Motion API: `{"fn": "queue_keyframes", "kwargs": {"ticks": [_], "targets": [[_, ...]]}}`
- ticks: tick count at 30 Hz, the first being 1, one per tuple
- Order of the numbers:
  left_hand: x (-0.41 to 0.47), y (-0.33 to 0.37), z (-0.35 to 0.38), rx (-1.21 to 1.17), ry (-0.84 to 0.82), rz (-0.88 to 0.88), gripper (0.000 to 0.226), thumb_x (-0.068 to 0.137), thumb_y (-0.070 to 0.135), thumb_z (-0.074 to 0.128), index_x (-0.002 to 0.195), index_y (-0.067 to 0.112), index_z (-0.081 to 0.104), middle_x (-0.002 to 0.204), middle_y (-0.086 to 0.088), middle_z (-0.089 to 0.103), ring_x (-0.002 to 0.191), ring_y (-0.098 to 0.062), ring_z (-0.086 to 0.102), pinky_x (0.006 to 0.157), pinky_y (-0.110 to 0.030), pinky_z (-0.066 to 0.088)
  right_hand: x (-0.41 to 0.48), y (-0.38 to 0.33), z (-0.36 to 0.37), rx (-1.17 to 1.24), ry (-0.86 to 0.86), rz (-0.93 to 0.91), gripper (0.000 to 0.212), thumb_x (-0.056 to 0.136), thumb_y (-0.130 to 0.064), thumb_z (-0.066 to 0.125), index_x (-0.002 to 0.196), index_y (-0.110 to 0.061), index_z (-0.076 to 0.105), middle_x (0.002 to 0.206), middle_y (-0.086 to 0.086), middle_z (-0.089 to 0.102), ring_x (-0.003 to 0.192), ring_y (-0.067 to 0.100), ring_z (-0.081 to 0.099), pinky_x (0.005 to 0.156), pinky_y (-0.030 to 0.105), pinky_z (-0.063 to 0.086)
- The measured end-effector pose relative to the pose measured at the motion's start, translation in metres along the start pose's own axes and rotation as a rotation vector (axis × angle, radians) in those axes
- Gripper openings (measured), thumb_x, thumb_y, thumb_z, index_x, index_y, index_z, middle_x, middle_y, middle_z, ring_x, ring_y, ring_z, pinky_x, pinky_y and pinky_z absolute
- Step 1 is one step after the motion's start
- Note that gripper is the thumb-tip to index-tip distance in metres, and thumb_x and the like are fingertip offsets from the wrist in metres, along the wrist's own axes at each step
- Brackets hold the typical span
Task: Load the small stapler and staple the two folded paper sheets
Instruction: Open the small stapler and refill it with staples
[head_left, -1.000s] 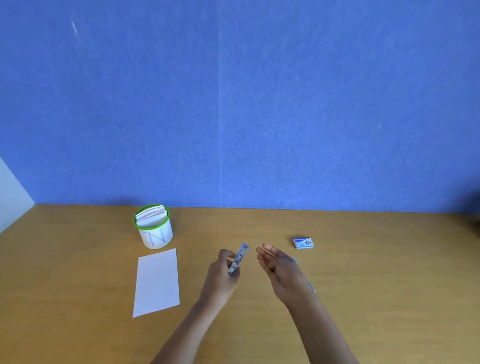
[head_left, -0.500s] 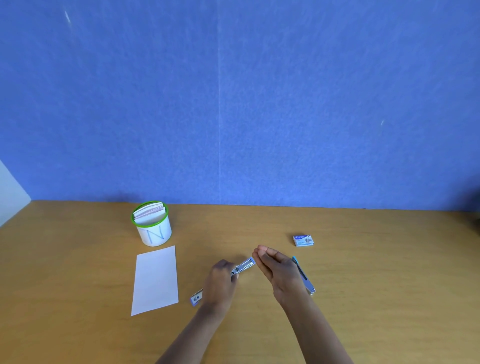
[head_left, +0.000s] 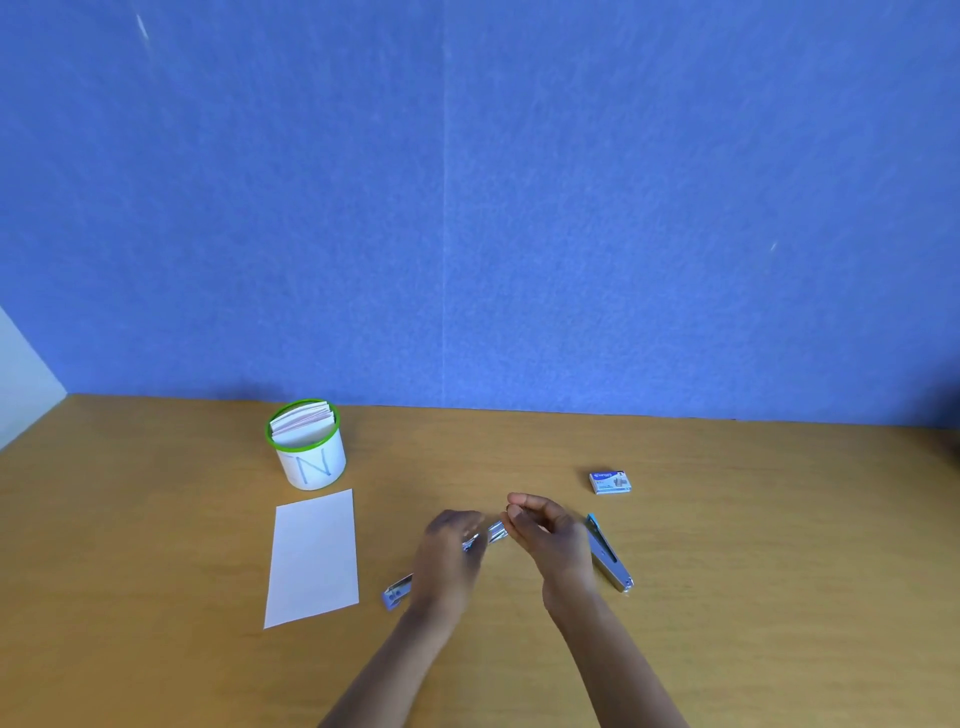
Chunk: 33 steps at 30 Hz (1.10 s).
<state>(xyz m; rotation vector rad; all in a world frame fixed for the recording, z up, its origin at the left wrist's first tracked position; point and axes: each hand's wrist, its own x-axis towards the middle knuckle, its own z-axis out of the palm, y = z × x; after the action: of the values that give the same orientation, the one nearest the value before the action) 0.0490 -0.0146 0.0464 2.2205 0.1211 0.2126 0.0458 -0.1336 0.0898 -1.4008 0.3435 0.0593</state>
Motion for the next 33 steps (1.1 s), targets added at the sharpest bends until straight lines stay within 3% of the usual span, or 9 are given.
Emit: {"fn": "queue_keyframes", "kwargs": {"ticks": [3,5,10,16,19,25,27,29,33], "targets": [[-0.001,0.022,-0.009,-0.341,0.007,-0.171,0.018,0.090,0.019,0.060,0.080,0.012,0.073,0.072,0.006,0.069,0.067,-0.008,0.062,0.062,-0.013,0.045,-0.001,0.002,0.004,-0.215,0.069,-0.147,0.013,0.082,-0.008,0.070,0.085,-0.020,0.072,0.077,-0.009,0.073,0.075,0.002,0.066,0.070,0.011,0.048],[0.001,0.031,-0.013,-0.516,-0.029,-0.273,0.022,0.090,0.020,0.061,0.075,0.009,0.073,0.065,0.002,0.068,0.058,-0.006,0.060,0.055,-0.013,0.045,-0.001,0.002,0.008,-0.300,0.098,-0.227,0.011,0.081,-0.010,0.071,0.083,-0.020,0.072,0.075,-0.013,0.073,0.068,-0.007,0.064,0.061,0.004,0.044],[0.005,0.034,-0.024,-0.933,-0.109,-0.498,0.011,0.085,0.007,0.066,0.079,0.008,0.075,0.073,-0.004,0.075,0.066,-0.010,0.071,0.057,-0.012,0.052,-0.004,0.004,0.014,-0.390,0.116,-0.360,0.019,0.082,-0.005,0.068,0.080,-0.024,0.074,0.074,-0.016,0.073,0.072,-0.006,0.065,0.062,0.004,0.044],[0.012,0.025,-0.030,-0.988,-0.123,-0.507,0.010,0.082,0.000,0.067,0.089,0.003,0.073,0.083,-0.008,0.075,0.073,-0.015,0.073,0.067,-0.016,0.057,-0.001,0.012,0.015,-0.454,0.089,-0.398,0.019,0.085,-0.006,0.065,0.093,-0.022,0.072,0.082,-0.016,0.072,0.079,-0.010,0.062,0.066,0.001,0.042],[0.023,0.019,-0.045,-0.820,0.043,-0.379,0.014,0.077,-0.003,0.071,0.088,0.006,0.073,0.081,-0.003,0.072,0.068,-0.006,0.067,0.062,-0.007,0.050,0.005,0.022,0.008,-0.541,0.106,-0.381,0.016,0.088,-0.009,0.062,0.098,-0.017,0.070,0.091,-0.007,0.070,0.085,0.004,0.065,0.068,0.002,0.041],[0.066,-0.010,-0.115,-0.274,0.468,-0.086,0.011,0.078,-0.004,0.068,0.087,0.001,0.074,0.086,-0.009,0.071,0.067,0.009,0.060,0.068,0.003,0.038,0.012,0.055,-0.029,-1.088,0.024,-0.381,0.026,0.085,-0.003,0.055,0.109,-0.009,0.064,0.113,0.004,0.060,0.106,0.027,0.052,0.083,0.028,0.042],[0.081,-0.022,-0.133,-0.167,0.533,-0.108,0.012,0.079,-0.005,0.065,0.088,-0.001,0.073,0.090,-0.015,0.073,0.079,-0.007,0.067,0.074,-0.005,0.041,0.010,0.061,-0.036,-1.174,-0.010,-0.397,0.030,0.085,-0.004,0.054,0.113,-0.010,0.062,0.123,0.003,0.057,0.112,0.026,0.048,0.090,0.029,0.041],[0.091,-0.036,-0.144,-0.046,0.547,-0.152,0.014,0.081,-0.004,0.064,0.090,0.000,0.074,0.096,-0.018,0.073,0.091,-0.028,0.067,0.081,-0.026,0.045,0.009,0.064,-0.038,-1.190,-0.017,-0.419,0.034,0.087,-0.008,0.053,0.120,-0.013,0.060,0.131,0.002,0.053,0.120,0.023,0.045,0.099,0.029,0.039],[0.100,-0.056,-0.151,0.088,0.511,-0.196,0.019,0.084,-0.005,0.058,0.092,0.000,0.073,0.098,-0.023,0.071,0.091,-0.037,0.065,0.079,-0.035,0.047,0.008,0.064,-0.039,-1.185,-0.020,-0.429,0.037,0.089,-0.011,0.052,0.126,-0.015,0.057,0.135,0.000,0.049,0.125,0.020,0.042,0.103,0.026,0.036]]}}
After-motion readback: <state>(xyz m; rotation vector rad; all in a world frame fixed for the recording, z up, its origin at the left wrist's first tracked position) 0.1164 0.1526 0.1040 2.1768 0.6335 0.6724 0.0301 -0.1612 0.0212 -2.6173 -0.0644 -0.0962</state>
